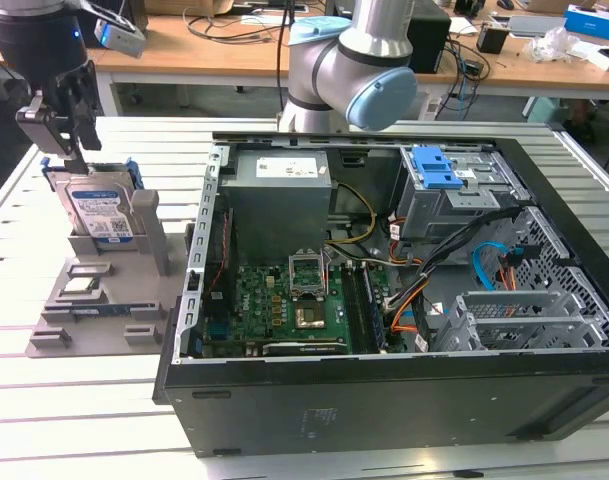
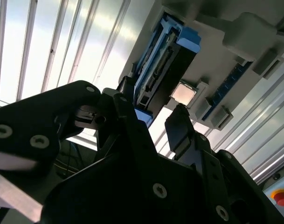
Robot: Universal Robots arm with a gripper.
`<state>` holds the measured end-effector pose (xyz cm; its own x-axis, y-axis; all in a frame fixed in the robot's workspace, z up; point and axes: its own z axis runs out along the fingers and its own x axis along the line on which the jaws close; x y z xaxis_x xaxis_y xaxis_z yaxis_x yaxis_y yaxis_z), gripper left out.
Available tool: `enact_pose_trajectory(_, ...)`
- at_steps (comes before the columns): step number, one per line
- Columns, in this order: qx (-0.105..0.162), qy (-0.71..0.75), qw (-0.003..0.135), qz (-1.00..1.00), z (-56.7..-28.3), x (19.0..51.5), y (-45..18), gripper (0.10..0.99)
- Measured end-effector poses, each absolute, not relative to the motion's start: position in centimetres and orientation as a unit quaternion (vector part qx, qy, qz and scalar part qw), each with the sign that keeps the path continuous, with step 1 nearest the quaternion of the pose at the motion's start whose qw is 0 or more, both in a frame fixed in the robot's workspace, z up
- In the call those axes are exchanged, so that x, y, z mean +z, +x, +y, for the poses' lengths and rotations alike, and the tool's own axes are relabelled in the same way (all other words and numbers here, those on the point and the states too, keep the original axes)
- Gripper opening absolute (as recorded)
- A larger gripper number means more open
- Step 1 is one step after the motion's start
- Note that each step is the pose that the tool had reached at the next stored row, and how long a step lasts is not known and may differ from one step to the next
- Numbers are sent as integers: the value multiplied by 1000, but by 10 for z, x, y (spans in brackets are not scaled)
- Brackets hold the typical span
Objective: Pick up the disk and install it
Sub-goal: 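Pick up the disk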
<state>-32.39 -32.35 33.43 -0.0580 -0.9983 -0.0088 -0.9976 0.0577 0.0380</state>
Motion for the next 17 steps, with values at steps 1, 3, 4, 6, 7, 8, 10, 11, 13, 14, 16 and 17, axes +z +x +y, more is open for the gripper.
enact_pose_trajectory(1,-17,687,10,-727,-323,332,-326,541)
enact_pose_trajectory(3,-17,687,10,-726,-323,330,-328,541)
enact_pose_trajectory(4,-17,688,10,-726,-322,328,-328,541)
enact_pose_trajectory(6,-17,689,10,-725,-322,324,-329,541)
enact_pose_trajectory(7,-17,689,10,-724,-322,322,-330,541)
enact_pose_trajectory(8,-17,690,10,-724,-321,319,-330,541)
enact_pose_trajectory(10,-17,690,10,-724,-321,314,-330,541)
enact_pose_trajectory(11,-17,690,10,-723,-321,313,-330,541)
enact_pose_trajectory(13,-17,690,10,-723,-321,308,-330,541)
enact_pose_trajectory(14,-17,691,10,-723,-321,307,-330,541)
enact_pose_trajectory(16,-17,691,10,-723,-321,303,-330,541)
enact_pose_trajectory(17,-17,691,10,-723,-321,302,-331,541)
